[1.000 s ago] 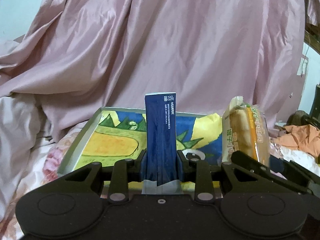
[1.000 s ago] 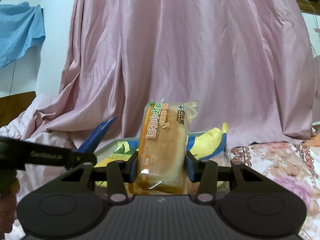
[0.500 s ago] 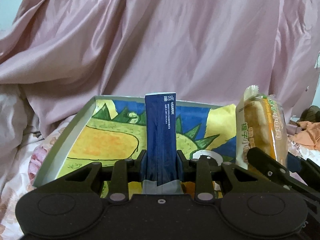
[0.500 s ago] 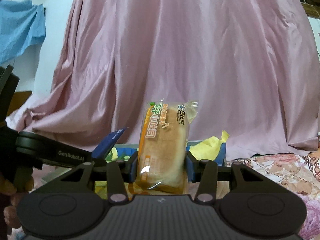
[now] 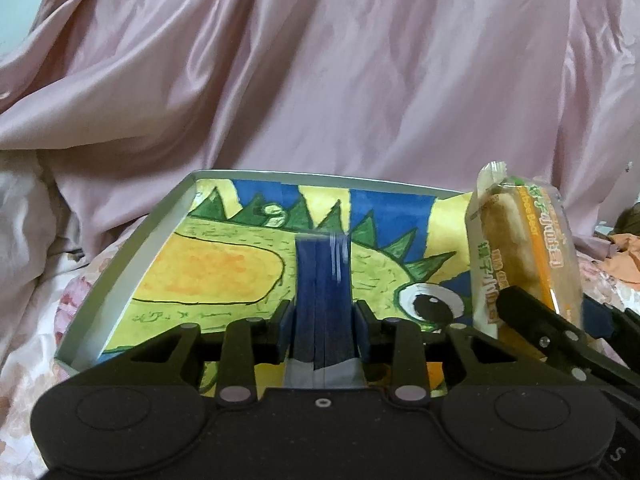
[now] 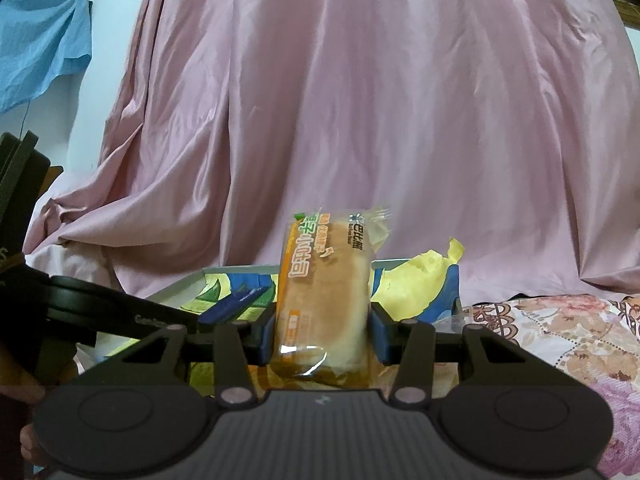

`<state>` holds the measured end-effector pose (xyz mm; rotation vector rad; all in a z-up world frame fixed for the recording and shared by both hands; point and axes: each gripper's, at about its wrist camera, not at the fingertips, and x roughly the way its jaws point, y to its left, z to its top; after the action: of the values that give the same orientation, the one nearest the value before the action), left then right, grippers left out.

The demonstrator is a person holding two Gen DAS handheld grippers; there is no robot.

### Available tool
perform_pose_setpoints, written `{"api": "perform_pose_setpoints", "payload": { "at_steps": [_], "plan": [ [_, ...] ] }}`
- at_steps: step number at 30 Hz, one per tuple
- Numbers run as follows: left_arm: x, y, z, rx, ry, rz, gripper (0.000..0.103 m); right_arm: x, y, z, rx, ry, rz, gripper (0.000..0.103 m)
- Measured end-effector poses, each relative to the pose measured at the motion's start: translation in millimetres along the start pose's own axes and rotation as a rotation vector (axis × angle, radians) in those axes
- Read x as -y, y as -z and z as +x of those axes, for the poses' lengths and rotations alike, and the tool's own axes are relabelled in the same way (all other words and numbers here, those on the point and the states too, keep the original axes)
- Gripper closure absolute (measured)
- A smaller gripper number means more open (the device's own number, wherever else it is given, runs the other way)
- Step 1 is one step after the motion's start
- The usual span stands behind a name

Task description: Organize snacks

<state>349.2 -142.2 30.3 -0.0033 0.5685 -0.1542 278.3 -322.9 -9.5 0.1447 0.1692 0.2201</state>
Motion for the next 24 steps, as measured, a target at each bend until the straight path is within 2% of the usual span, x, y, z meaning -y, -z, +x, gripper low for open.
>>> {"api": "perform_pose_setpoints", "payload": {
  "at_steps": [1, 7, 12, 15, 18, 19, 24],
  "plan": [
    [-1, 0, -1, 0.007, -0.011, -0.007, 0.067, 0, 0, 0, -0.001, 0.000, 0.000, 0.052],
    [-7, -2, -8, 0.035, -0.039, -0.040, 0.046, -1, 0, 1, -0.002, -0.012, -0.006, 0.048],
    [-13, -6, -20, 0.074, -0.083, -0.087, 0.018, -5, -2, -3, 0.015, -0.006, -0.028, 0.042],
    [-15, -7, -31, 0.103, -0.110, -0.102, 0.008, -6, -5, -6, 0.018, 0.001, -0.027, 0.038],
    [-15, -9, -42, 0.126, -0.136, -0.097, 0.001, -8, -10, -12, 0.032, 0.010, -0.023, 0.029],
    [-16, -9, -47, 0.136, -0.139, -0.099, 0.001, -9, -12, -14, 0.040, 0.012, -0.023, 0.023],
    [-24, -8, -74, 0.174, -0.139, -0.129, 0.001, -17, -26, -29, 0.062, 0.024, -0.034, 0.013]
  ]
}}
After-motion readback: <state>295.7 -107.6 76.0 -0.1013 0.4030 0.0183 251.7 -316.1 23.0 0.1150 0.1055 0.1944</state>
